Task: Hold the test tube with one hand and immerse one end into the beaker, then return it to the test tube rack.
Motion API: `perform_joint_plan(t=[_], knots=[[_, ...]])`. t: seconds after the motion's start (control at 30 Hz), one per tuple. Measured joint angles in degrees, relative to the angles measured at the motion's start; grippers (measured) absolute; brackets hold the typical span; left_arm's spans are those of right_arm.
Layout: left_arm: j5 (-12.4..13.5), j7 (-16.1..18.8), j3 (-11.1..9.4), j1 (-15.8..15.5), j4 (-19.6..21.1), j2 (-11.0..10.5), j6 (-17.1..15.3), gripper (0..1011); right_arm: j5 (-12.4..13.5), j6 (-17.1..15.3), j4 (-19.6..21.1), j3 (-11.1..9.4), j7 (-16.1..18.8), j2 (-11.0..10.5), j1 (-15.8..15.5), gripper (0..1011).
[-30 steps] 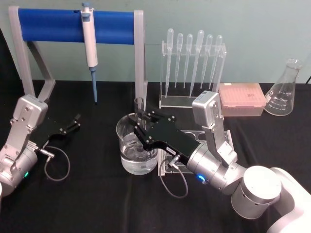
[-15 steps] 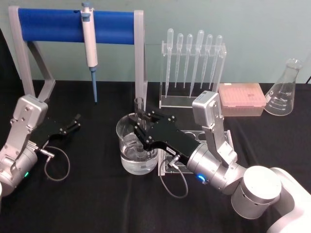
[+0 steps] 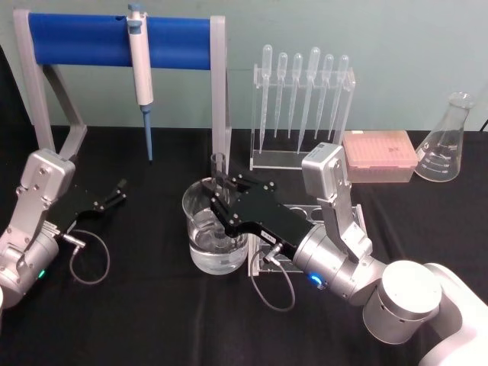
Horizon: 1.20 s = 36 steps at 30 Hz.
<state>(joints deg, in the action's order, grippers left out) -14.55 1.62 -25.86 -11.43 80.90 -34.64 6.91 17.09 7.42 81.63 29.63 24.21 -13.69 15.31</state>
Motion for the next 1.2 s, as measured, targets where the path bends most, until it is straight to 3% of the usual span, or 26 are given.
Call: perform_joint_plan(t=[1.2], knots=[[0.0, 0.0, 0.0, 0.0, 0.0, 0.0, 0.0, 1000, 0.0, 0.0, 0.0, 0.0, 0.0, 0.0, 0.0, 227]])
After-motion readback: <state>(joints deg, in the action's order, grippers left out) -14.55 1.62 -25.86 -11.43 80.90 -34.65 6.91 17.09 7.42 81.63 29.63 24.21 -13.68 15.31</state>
